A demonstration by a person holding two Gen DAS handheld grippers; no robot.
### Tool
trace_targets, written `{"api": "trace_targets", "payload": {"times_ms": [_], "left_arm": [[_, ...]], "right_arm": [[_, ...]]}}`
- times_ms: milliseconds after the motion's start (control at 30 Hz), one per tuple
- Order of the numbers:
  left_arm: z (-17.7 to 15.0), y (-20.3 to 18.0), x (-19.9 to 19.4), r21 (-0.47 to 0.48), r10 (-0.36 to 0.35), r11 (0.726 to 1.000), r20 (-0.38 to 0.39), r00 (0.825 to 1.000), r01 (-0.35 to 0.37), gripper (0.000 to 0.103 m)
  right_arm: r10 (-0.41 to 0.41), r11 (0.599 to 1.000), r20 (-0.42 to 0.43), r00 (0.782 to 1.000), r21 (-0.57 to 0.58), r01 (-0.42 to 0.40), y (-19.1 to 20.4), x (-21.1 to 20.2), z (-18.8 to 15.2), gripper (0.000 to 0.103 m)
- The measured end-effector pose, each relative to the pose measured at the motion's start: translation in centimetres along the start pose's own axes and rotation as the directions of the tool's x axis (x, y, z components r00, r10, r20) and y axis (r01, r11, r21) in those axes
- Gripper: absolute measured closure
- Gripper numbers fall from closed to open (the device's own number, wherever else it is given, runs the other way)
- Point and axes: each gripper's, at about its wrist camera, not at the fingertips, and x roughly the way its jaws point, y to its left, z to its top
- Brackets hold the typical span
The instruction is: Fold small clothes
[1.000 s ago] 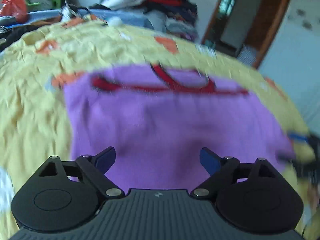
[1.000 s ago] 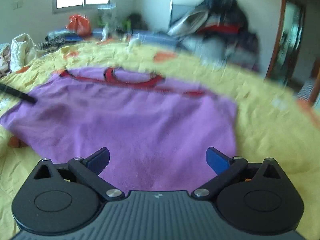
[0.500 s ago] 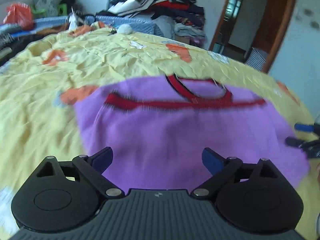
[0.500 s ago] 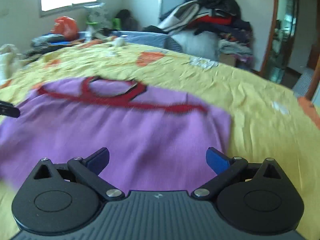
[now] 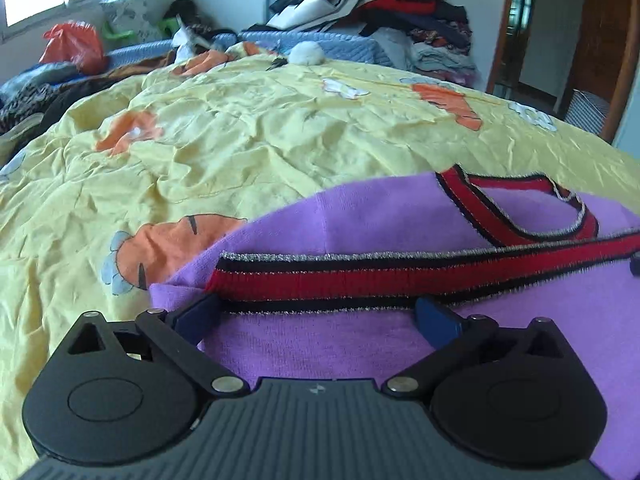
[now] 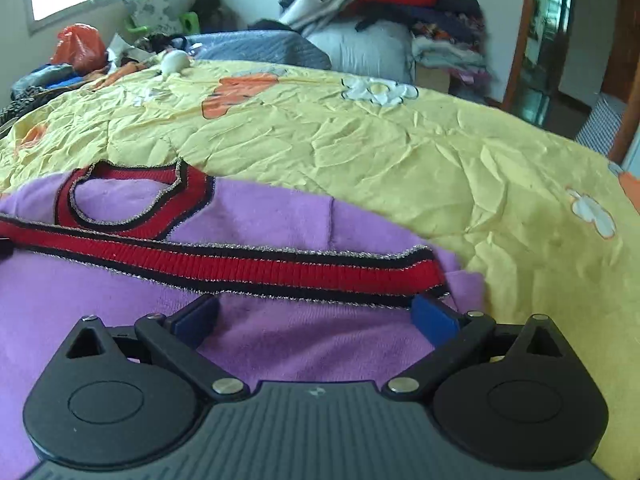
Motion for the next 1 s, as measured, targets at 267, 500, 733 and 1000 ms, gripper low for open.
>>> {"api": "trace_targets", "payload": {"times_ms": [267,500,733,1000], "left_arm": [[-3.9,0.2,-7.4,-0.110,-0.112,0.987,0.020,0.994,0.114,0.009],[-9.4,1.1,-8.9,-0.124,0.043,0.991,-0.003,0.999,-0.043,0.002],[-11.3,0.2,-16.0,-0.145,-0.093,0.984,0.109,0.990,0.108,0.006],[-14.5,-4.2,-14.4,0.084,-0.081,0.993,0.015,0.997,0.079,0.000]], "right_arm": [[0.067,0.990,0.024,0.998,-0.123,-0.063,5.3,-6.6,-7.0,0.000],[0.071,0.993,0.029,0.997,-0.093,-0.068,1.0,-8.2,-9.4,0.000],[0.089,0.992,0.072,0.993,-0.095,-0.082,4.3,-13.0,-12.1,0.000],[0.049,0.997,0.044,0.998,-0.069,-0.046,2.3,-12.2,-14.4,0.000]]}}
